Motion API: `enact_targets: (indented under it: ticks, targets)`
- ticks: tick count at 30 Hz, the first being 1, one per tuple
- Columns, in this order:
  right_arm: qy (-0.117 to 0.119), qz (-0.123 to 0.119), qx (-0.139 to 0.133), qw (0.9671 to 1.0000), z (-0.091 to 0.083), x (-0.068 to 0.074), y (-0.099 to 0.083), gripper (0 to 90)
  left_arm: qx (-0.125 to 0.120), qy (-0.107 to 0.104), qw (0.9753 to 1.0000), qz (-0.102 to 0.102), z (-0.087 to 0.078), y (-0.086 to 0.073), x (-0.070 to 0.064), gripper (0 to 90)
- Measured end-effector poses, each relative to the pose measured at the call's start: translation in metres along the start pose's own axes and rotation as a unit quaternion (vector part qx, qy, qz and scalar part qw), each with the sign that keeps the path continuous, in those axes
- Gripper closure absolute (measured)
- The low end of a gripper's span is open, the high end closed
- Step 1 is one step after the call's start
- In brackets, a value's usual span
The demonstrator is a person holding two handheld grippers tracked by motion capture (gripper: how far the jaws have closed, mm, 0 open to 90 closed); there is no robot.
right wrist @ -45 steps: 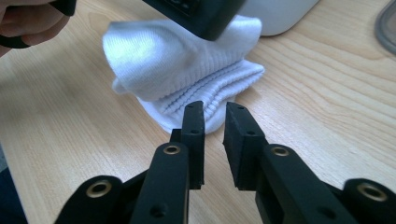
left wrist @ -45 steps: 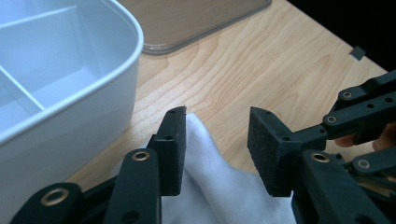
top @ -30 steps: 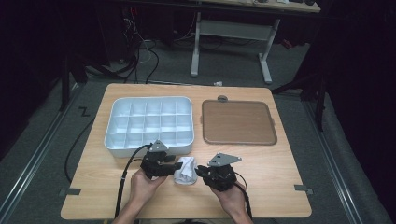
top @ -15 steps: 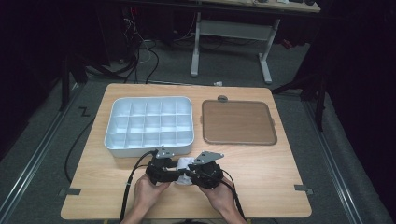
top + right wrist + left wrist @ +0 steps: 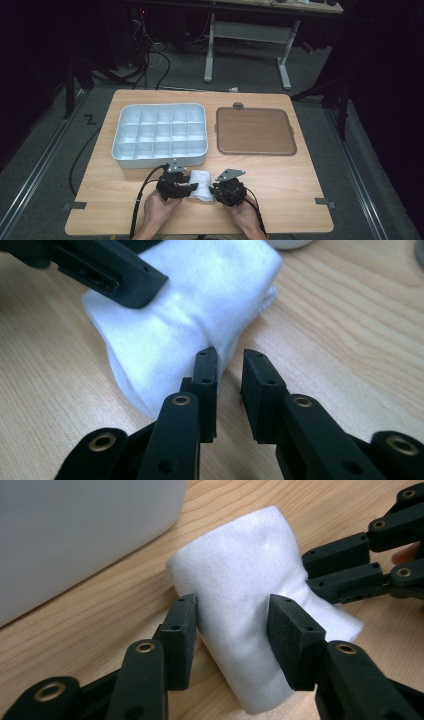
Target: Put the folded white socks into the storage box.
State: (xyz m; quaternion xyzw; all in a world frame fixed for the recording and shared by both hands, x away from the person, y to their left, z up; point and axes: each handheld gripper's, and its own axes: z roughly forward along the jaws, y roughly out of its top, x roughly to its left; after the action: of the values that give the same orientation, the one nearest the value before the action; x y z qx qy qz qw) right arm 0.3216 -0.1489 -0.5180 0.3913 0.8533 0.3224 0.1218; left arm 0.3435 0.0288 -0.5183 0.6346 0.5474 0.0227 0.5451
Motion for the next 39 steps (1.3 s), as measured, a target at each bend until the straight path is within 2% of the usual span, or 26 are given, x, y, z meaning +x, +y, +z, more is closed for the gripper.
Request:
enact_targets:
  ticks: [12, 19, 22, 27, 31, 35, 39]
  targets:
    - [-0.004, -0.012, -0.005, 0.9999, 0.007, 0.005, 0.003, 77.3, -0.003, -0.001, 0.9998, -0.02, -0.006, 0.003, 0.009, 53.9]
    - [0.001, -0.021, -0.008, 0.9997, 0.012, 0.013, 0.006, 76.9, -0.003, -0.002, 0.9991, -0.042, -0.014, 0.009, 0.019, 47.2]
    - [0.006, -0.02, -0.011, 0.9997, 0.014, 0.015, 0.008, 75.3, -0.012, -0.012, 0.9982, -0.058, -0.018, 0.015, 0.02, 41.7]
    - [0.008, -0.023, -0.014, 0.9996, 0.015, 0.018, 0.008, 73.4, -0.037, -0.021, 0.9975, -0.057, -0.02, 0.025, 0.014, 36.6]
    - [0.006, -0.022, -0.019, 0.9996, 0.014, 0.016, 0.007, 70.2, -0.029, -0.003, 0.9985, -0.046, -0.011, 0.023, 0.014, 34.4]
    - [0.0, -0.007, -0.037, 0.9993, 0.005, 0.011, 0.002, 67.9, -0.025, 0.008, 0.9976, -0.064, -0.004, 0.021, 0.018, 32.7]
    - [-0.018, 0.01, -0.048, 0.9986, -0.008, -0.003, -0.008, 65.1, -0.017, 0.017, 0.9973, -0.069, 0.002, 0.016, 0.021, 32.8]
